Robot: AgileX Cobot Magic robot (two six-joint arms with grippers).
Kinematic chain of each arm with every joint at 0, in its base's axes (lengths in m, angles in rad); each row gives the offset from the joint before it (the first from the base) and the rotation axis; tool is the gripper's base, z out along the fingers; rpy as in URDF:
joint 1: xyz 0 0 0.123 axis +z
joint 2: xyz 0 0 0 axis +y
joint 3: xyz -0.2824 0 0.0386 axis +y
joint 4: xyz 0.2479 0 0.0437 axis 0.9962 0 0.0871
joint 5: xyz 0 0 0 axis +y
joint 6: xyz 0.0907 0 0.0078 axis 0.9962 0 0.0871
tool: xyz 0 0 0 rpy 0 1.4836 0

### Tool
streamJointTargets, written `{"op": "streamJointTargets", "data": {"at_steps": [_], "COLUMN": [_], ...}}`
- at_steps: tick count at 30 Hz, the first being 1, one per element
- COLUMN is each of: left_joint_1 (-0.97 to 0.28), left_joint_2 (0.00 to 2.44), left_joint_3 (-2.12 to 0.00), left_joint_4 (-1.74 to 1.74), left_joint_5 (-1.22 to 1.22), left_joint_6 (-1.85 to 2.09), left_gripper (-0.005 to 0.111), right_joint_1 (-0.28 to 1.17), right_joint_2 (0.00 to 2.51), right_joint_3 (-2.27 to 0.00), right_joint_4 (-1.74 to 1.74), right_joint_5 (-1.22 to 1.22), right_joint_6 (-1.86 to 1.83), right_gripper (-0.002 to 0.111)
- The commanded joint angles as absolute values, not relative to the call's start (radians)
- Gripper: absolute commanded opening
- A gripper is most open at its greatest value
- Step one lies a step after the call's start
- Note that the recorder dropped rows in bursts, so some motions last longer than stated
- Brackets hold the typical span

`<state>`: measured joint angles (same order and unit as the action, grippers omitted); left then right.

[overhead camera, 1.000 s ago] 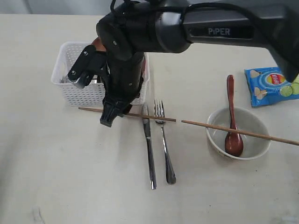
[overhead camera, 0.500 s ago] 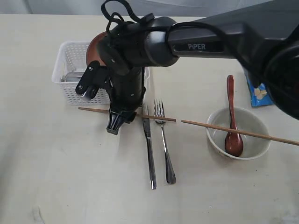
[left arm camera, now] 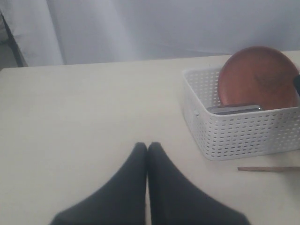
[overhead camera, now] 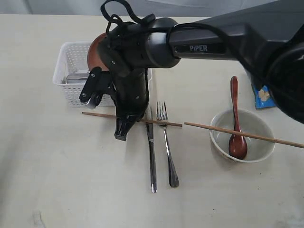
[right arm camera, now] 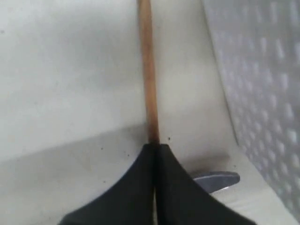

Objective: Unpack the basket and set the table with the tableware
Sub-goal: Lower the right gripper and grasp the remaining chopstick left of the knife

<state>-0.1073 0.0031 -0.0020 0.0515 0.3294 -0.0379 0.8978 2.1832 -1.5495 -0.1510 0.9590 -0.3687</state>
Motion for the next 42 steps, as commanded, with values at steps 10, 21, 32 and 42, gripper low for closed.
{"op": "streamJointTargets", "data": {"at_steps": [10,21,32,42], "left_joint_1": [-0.114,-0.114,-0.114,-0.114], "left_joint_2": [0.0,0.0,0.0,0.0], "left_joint_3": [0.0,0.0,0.0,0.0], "left_joint_4": [0.049,0.049,0.049,0.049], "left_joint_5": [0.319,0.319,0.319,0.319], "left_joint_6": [-0.037,-0.037,-0.037,-0.037], "left_gripper": [0.0,0.0,0.0,0.0], "right_joint_1": [0.91,0.91,0.91,0.844], "right_joint_2": [2.103,2.163,2.193,2.197], "right_joint_3": [-1.546,-1.546,-1.546,-1.563], "right_joint_4": [0.058,-0.078,-0.064,-0.034], "right_joint_5": [0.995,0.971,0.914,0.896], "right_joint_6": [-0.487,-0.426,-0.431,-0.418], "right_gripper": [0.0,0.042,0.034,0.045]}}
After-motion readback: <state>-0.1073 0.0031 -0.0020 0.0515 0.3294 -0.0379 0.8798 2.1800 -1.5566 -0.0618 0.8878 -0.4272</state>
